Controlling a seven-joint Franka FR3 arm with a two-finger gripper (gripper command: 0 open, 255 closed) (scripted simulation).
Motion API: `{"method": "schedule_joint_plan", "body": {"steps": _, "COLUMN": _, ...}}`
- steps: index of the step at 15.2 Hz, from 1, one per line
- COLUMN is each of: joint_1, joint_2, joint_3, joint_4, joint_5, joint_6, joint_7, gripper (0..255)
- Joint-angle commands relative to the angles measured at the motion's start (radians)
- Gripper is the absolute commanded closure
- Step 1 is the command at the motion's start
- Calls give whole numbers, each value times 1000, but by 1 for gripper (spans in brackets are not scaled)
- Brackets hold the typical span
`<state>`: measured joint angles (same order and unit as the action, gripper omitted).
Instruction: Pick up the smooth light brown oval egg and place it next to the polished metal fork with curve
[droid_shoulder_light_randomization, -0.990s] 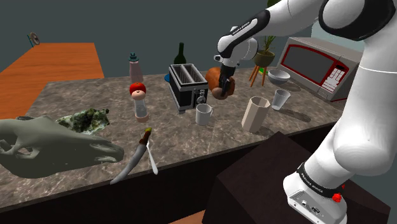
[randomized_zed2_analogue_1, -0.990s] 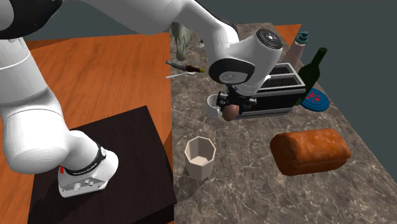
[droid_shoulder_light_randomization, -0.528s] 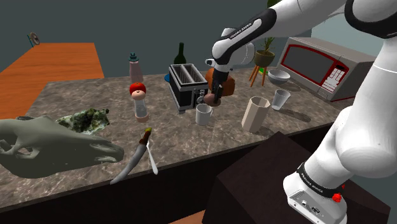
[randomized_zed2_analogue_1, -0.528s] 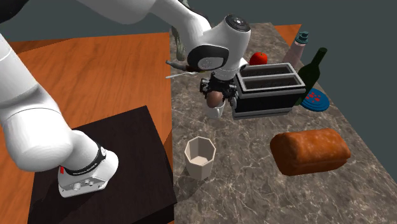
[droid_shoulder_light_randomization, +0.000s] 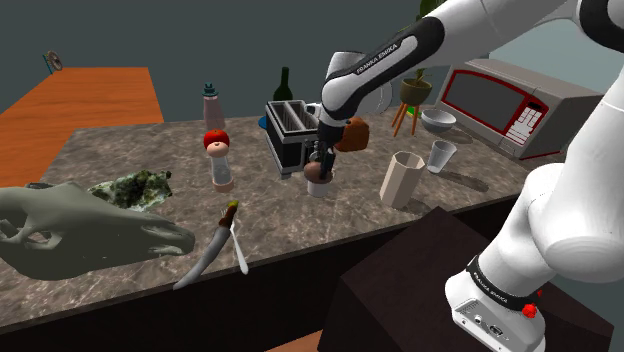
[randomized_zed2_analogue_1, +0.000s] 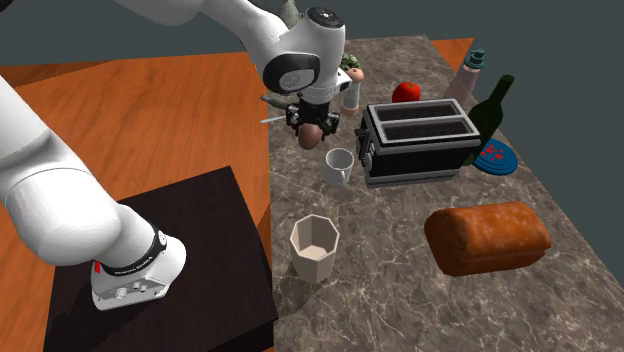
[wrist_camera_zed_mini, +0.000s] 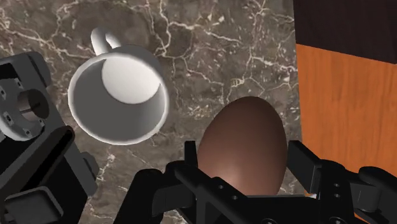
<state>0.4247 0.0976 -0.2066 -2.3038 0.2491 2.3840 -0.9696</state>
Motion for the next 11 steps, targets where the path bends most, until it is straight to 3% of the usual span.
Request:
{"method": "schedule_joint_plan", "body": {"steps": 1, "joint_1": 29, "joint_2": -8, "joint_3": 22, "joint_4": -9, "joint_5": -3, "joint_6": 10, "joint_7": 53, "gripper": 255}}
{"method": "schedule_joint_plan", "body": {"steps": 11, "joint_1": 171, "joint_2": 3, "joint_3": 137, "joint_4": -2, "joint_5": -16, "joint_6": 55, "joint_7": 316, "gripper": 255}}
